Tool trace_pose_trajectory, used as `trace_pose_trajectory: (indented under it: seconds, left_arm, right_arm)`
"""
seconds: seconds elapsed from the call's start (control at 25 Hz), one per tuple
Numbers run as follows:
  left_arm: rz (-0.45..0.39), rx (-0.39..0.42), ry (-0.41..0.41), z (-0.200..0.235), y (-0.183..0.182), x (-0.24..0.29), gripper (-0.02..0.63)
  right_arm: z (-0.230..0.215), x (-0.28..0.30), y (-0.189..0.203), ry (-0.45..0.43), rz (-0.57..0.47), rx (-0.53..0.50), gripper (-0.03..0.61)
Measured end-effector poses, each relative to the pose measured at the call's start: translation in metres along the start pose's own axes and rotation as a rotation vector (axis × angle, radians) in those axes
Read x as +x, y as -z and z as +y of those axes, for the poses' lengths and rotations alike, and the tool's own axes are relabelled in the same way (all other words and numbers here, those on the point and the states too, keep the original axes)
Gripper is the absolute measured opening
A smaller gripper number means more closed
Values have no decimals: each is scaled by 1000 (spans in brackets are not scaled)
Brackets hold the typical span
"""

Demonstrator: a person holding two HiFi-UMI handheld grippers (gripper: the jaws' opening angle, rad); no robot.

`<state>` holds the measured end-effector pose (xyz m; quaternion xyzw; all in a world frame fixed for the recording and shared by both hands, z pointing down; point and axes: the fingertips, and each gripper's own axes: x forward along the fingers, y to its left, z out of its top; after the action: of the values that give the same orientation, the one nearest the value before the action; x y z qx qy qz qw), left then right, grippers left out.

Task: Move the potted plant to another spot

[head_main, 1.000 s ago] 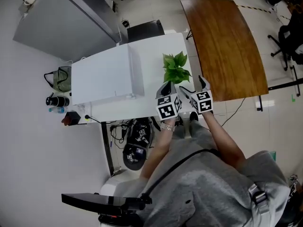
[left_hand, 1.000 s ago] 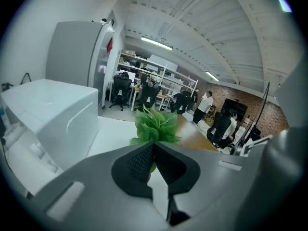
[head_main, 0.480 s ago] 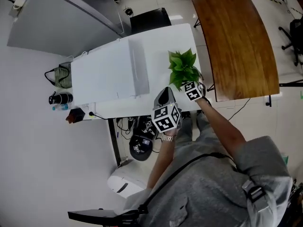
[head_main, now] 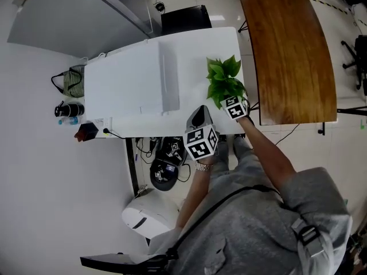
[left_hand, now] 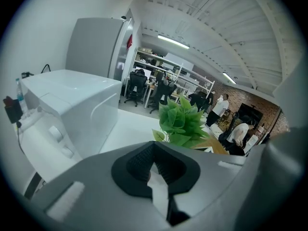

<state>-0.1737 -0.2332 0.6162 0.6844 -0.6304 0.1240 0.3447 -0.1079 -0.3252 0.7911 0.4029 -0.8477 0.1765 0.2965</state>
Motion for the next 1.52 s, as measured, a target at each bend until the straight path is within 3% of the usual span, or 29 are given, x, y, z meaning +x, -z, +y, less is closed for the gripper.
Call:
trace_pose_trajectory:
  seconds: [0.24, 0.52, 0.68, 1.08, 1.32, 1.52]
  left_arm:
    - [6, 52, 57, -36, -6, 19, 15]
    - [52, 118, 185, -107, 4, 50, 15]
    - [80, 154, 226, -132, 13, 56, 15]
    - [92, 168, 203, -133, 18, 54, 15]
    - [67, 158, 193, -137, 9, 53, 15]
    - [56, 161, 198, -155, 14, 50, 15]
  right_arm:
    - [-57, -43, 0, 100, -55, 91, 569]
    - [-191, -121, 77, 335, 1, 219, 569]
    - [-238, -144, 115, 427, 42, 226, 569]
    - [-245, -148, 148, 412, -23, 313, 582]
    - [-234, -159, 146, 358, -30, 284, 583]
    - [-215, -191, 157, 305, -56, 316, 583]
